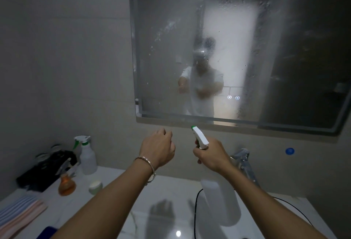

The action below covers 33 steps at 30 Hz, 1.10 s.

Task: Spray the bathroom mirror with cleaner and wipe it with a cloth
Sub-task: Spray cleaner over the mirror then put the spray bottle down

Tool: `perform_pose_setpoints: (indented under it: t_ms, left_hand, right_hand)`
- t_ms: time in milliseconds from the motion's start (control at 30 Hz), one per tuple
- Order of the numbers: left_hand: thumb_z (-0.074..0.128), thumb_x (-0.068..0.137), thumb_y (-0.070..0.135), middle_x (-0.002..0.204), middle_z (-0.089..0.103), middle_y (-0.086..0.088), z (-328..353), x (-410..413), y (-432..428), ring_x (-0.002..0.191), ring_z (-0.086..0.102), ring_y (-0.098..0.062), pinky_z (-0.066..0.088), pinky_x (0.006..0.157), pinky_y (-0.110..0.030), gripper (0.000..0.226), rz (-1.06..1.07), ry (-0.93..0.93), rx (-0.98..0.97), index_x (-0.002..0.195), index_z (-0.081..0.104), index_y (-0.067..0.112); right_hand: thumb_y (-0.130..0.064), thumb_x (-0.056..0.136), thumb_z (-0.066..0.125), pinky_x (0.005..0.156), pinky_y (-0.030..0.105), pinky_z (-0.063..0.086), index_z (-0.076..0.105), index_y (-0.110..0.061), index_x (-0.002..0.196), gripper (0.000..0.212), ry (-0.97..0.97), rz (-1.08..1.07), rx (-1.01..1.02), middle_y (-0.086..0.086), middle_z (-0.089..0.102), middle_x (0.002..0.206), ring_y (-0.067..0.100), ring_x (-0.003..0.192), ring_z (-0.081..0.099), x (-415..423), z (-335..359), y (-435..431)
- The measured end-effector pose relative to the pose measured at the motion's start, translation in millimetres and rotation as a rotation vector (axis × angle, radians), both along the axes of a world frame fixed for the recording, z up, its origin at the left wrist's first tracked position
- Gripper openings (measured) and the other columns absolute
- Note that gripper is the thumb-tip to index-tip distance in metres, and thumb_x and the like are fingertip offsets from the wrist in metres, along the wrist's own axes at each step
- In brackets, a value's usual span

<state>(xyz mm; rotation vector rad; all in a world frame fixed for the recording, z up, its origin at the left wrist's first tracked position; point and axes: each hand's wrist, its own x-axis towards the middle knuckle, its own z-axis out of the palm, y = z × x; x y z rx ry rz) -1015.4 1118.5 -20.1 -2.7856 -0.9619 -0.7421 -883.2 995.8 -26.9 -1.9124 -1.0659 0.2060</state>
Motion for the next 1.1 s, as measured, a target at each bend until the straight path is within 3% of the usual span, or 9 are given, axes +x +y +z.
perform_pose_setpoints:
  t_ms: [100,167,233,400,567,733,833,967,1100]
  left_hand:
    - [0.037,0.092,0.028,0.113,0.054,-0.007,-1.5,-8.0,7.0,0.099,0.053,-0.025,0.046,0.075,-0.032,0.032,0.024,-0.011,-0.015,0.115,0.053,0.014]
    - [0.036,0.092,0.028,0.113,0.054,-0.006,-1.5,-13.8,13.4,0.098,0.053,-0.025,0.047,0.075,-0.032,0.031,0.042,-0.005,-0.017,0.115,0.053,0.014]
    - [0.036,0.092,0.028,0.114,0.053,-0.007,-1.3,-21.5,20.6,0.097,0.054,-0.025,0.046,0.074,-0.033,0.032,0.06,0.0,-0.03,0.116,0.052,0.014]
    - [0.036,0.092,0.029,0.117,0.052,-0.008,-5.8,-48.3,41.7,0.1,0.055,-0.026,0.049,0.079,-0.035,0.033,0.128,-0.003,-0.057,0.119,0.051,0.014]
    - [0.038,0.091,0.026,0.113,0.054,-0.009,-8.9,-80.9,62.1,0.099,0.055,-0.03,0.045,0.075,-0.035,0.03,0.207,0.001,-0.049,0.113,0.055,0.014]
    - [0.04,0.09,0.025,0.109,0.055,-0.01,-2.2,-97.3,82.0,0.099,0.054,-0.031,0.043,0.074,-0.036,0.026,0.242,-0.005,-0.026,0.106,0.056,0.013]
    - [0.039,0.09,0.025,0.109,0.055,-0.009,9.8,-93.0,89.2,0.099,0.054,-0.03,0.047,0.076,-0.035,0.026,0.226,-0.023,-0.013,0.106,0.055,0.014]
    - [0.039,0.09,0.026,0.11,0.054,-0.009,34.0,-76.2,90.3,0.1,0.054,-0.03,0.047,0.076,-0.038,0.027,0.179,-0.071,0.017,0.109,0.054,0.014]
    - [0.04,0.09,0.027,0.107,0.053,-0.01,50.7,-59.5,84.5,0.098,0.054,-0.032,0.047,0.073,-0.038,0.025,0.14,-0.102,0.085,0.105,0.054,0.014]
  right_hand:
    - [-0.013,0.076,0.058,0.056,0.034,0.055,0.059,-0.005,0.098,0.023,-0.025,0.082,-0.012,0.012,0.064,0.095,0.029,0.072,0.067,-9.8,5.4,11.6]
    - [-0.012,0.076,0.058,0.065,0.043,0.057,0.058,-0.002,0.102,0.028,-0.03,0.115,-0.008,0.012,0.065,0.095,0.023,0.065,0.068,-17.8,9.2,21.6]
    - [-0.012,0.077,0.058,0.067,0.042,0.056,0.059,-0.002,0.103,0.027,-0.039,0.138,-0.014,0.011,0.065,0.095,0.019,0.061,0.068,-26.8,12.8,31.9]
    - [-0.01,0.076,0.06,0.064,0.044,0.058,0.06,0.0,0.092,0.019,0.001,0.222,-0.028,0.015,0.066,0.086,0.021,0.057,0.067,-49.3,14.0,59.5]
    - [-0.014,0.075,0.059,0.057,0.04,0.055,0.056,0.003,0.082,0.018,-0.013,0.175,-0.03,0.016,0.064,0.073,0.021,0.055,0.068,-65.2,4.3,84.8]
    - [-0.018,0.072,0.059,0.063,0.041,0.056,0.058,-0.007,0.088,0.019,-0.029,0.164,0.078,0.009,0.066,0.078,0.022,0.061,0.068,-72.1,17.2,103.5]
    - [-0.018,0.073,0.058,0.061,0.04,0.054,0.056,-0.006,0.088,0.019,-0.077,0.17,0.131,0.007,0.065,0.074,0.02,0.061,0.068,-70.7,41.8,112.8]
    - [-0.01,0.076,0.059,0.048,0.026,0.05,0.059,-0.002,0.085,0.012,-0.105,0.159,0.221,0.011,0.065,0.073,0.023,0.059,0.068,-66.8,79.5,115.7]
    - [-0.01,0.076,0.059,0.05,0.028,0.049,0.058,0.0,0.08,0.011,-0.094,0.1,0.295,0.009,0.061,0.064,0.019,0.051,0.066,-59.6,92.5,111.0]
